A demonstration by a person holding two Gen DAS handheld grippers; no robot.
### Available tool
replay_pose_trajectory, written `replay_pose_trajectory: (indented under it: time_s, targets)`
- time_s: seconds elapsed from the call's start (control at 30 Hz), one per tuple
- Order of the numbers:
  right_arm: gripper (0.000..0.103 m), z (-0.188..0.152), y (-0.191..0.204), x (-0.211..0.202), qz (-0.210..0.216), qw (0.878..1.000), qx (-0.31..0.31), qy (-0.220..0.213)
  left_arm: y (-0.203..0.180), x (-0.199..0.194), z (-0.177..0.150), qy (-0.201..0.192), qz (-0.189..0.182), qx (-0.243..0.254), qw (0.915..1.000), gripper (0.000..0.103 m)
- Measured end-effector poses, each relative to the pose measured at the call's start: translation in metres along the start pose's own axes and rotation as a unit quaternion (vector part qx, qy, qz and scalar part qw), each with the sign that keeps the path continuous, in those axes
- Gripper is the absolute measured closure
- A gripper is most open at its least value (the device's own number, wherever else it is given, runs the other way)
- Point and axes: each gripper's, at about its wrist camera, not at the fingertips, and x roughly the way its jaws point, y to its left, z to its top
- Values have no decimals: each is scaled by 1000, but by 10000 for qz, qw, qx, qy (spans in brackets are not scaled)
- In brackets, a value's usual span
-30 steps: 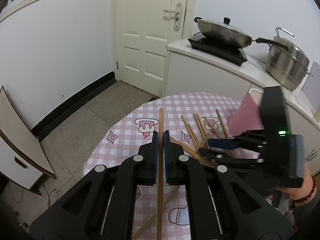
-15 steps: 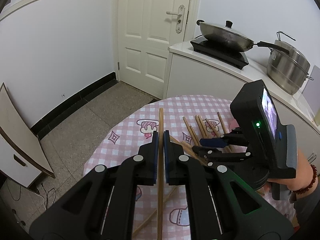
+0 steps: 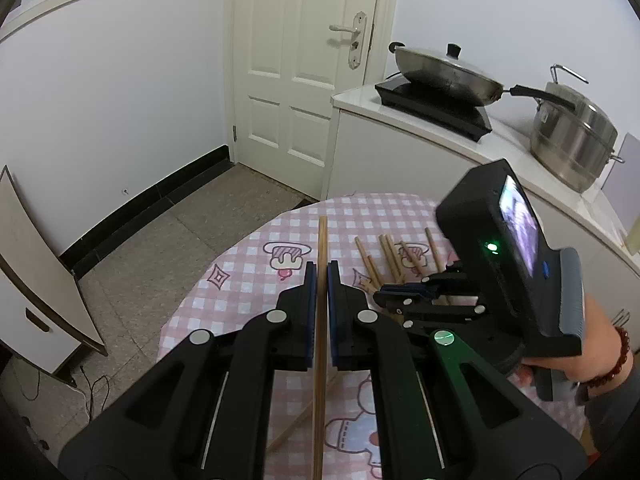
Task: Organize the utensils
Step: 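Close the left tool on one chopstick while the right tool grasps another chopstick, then lift both held chopsticks upright and lower them into the pink cup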
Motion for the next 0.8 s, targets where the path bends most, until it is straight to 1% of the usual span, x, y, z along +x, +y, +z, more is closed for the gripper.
replay_pose_trajectory:
  time_s: [0.03,0.13,0.3,0.33,0.5,0.67,0.8]
  targets:
    - [99,-1,0,-5,3,10000,22,-64,-1,-3,0,2,43,-12,10000,97]
    - [99,-6,-1,-29,15,9992,100,-383,-9,-13,4,-71,-14,-3,10000,97]
    - [99,-12,-4,-89,62,9941,188,-1064,-32,-38,14,-299,-164,55,9994,97]
    - [99,-14,-4,-105,61,9920,194,-1243,-36,-43,16,-343,-189,49,9992,97]
    - [99,-24,-6,-159,-28,9834,194,-1803,-63,-71,26,-625,-365,112,9973,97]
    - [99,-38,-13,-202,-172,9734,254,-2270,-95,-96,39,-977,-457,232,9939,97]
    - [99,-46,-24,-234,-351,9625,345,-2666,-119,-106,50,-1163,-599,318,9909,97]
